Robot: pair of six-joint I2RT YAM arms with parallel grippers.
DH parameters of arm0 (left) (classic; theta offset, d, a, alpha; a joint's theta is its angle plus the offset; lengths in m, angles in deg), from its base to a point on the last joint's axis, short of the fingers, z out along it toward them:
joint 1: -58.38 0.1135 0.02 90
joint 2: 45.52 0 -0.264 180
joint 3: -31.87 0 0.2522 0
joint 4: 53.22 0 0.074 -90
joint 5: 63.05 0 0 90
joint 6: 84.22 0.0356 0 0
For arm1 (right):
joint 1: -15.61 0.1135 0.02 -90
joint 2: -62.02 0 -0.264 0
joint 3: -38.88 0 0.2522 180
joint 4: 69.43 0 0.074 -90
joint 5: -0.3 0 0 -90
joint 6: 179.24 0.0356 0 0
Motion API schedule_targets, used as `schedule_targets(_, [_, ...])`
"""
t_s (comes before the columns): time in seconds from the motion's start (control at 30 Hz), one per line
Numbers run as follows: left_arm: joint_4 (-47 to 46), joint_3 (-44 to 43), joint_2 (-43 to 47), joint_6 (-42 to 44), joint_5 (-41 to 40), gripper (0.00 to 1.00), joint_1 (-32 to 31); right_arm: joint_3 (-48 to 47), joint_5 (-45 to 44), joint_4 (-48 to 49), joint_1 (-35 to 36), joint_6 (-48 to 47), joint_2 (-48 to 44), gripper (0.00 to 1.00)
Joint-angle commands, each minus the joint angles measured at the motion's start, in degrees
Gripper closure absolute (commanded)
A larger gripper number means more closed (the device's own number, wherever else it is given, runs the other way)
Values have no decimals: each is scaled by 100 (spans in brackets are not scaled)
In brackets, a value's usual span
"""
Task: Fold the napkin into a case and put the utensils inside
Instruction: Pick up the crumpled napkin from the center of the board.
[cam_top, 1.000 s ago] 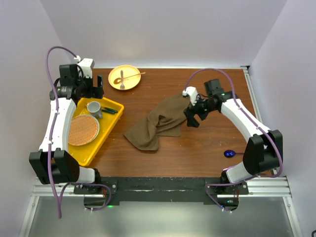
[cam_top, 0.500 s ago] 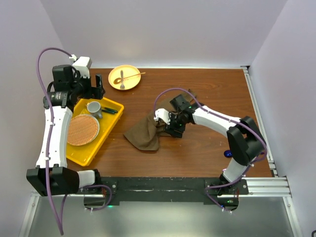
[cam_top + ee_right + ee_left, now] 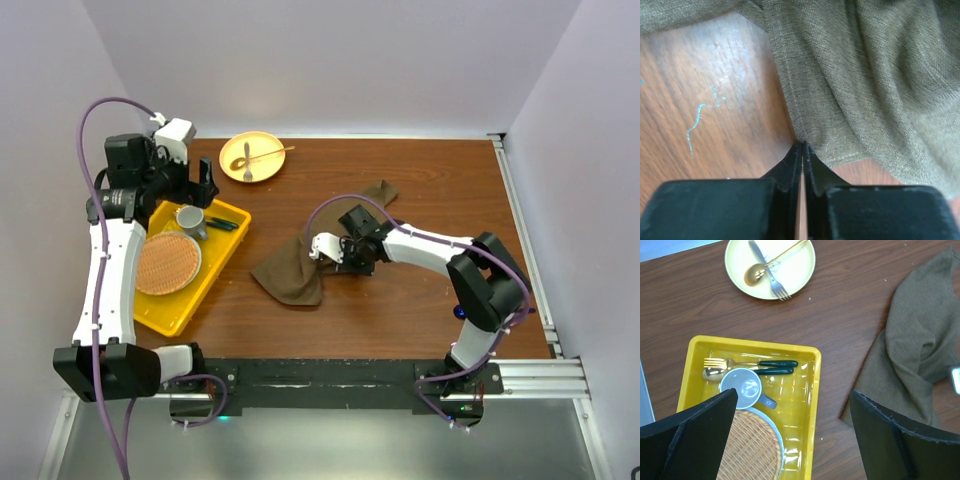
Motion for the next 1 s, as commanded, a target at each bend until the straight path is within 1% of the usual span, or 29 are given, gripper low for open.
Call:
schedule_targets(0.0, [63, 62, 115, 859, 852, 0, 4, -186, -180, -431, -51, 198, -472, 100])
schedule_targets(0.03, [89, 80, 133, 999, 1193, 0, 4, -291, -23, -590, -86, 338, -882, 100])
schedule_targets(0.1, [81, 194, 150, 1395, 1520, 0, -48, -643, 250, -951, -235, 549, -1367, 100])
schedule_targets(0.13, [80, 238, 142, 1501, 1748, 0, -84, -749, 451, -1030, -270, 768, -1813, 100])
schedule_targets(0.23, [107, 440, 115, 1949, 1943, 0, -399, -1057, 532, -1162, -367, 1102, -2423, 100])
schedule_targets(0.27, [116, 501, 124, 2167, 1935, 0, -496, -1153, 533, -1171, -411, 1173, -2781, 100])
schedule_targets(0.3, [107, 633, 141, 2274, 1935, 0, -741, -1189, 524, -1171, -437, 1357, -2915, 100])
schedule_targets(0.33, [81, 704, 194, 2362, 1944, 0, -839, -1250, 489, -1180, -464, 1463, -3056, 100])
schedule_targets(0.43, [19, 1055, 386, 2696, 2048, 3, -1261, -1514, 410, -1163, -490, 1920, -3390, 100])
schedule_targets(0.47, [10, 1291, 466, 2967, 2058, 7, -1514, -1627, 357, -971, -499, 2060, -3504, 100])
schedule_targets(0.5, [-51, 1424, 632, 3074, 2023, 9, -1656, -1698, 313, -847, -499, 2358, -3540, 100])
schedule_targets(0.53, [-86, 1564, 738, 3301, 2014, 15, -1788, -1838, 226, -594, -499, 2517, -3567, 100])
schedule_targets(0.57, [-121, 1861, 861, 3417, 2005, 17, -2093, -1935, 147, -478, -499, 2789, -3515, 100])
schedule_targets(0.6, [-287, 2030, 1132, 3505, 1944, 21, -2262, -2032, 76, -399, -490, 2913, -3453, 100])
schedule_targets(0.63, [-428, 2197, 1283, 3523, 1892, 23, -2620, -2224, -3, -241, -499, 3019, -3366, 100])
schedule_targets(0.67, [-577, 2564, 1441, 3523, 1830, 24, -2833, -2304, -195, -144, -490, 3211, -3217, 100])
schedule_targets(0.7, [-909, 2750, 1738, 3541, 1647, 25, -3035, -2384, -293, -39, -499, 3309, -3120, 100])
schedule_targets(0.73, [-1087, 2935, 1863, 3558, 1506, 25, -3472, -2497, -407, 206, -499, 3388, -3032, 100])
schedule_targets(0.77, [-1280, 3293, 1960, 3558, 1339, 25, -3694, -2542, -591, 322, -508, 3519, -2865, 100])
schedule_targets(0.8, [-1682, 3462, 2057, 3541, 989, 25, -3914, -2569, -706, 436, -508, 3573, -2785, 100])
schedule_targets(0.83, [-1825, 3586, 2049, 3576, 855, 25, -4290, -2604, -768, 655, -534, 3626, -2698, 100])
schedule_targets(0.9, [-2202, 3815, 1848, 3594, 609, 22, -4609, -2622, -1126, 797, -578, 3749, -2409, 100])
schedule_targets(0.93, [-2335, 3859, 1742, 3585, 529, 20, -4897, -2630, -1207, 911, -639, 3793, -2302, 100])
schedule_targets(0.97, [-2484, 3929, 1619, 3550, 424, 19, -5039, -2648, -1286, 938, -683, 3889, -2214, 100])
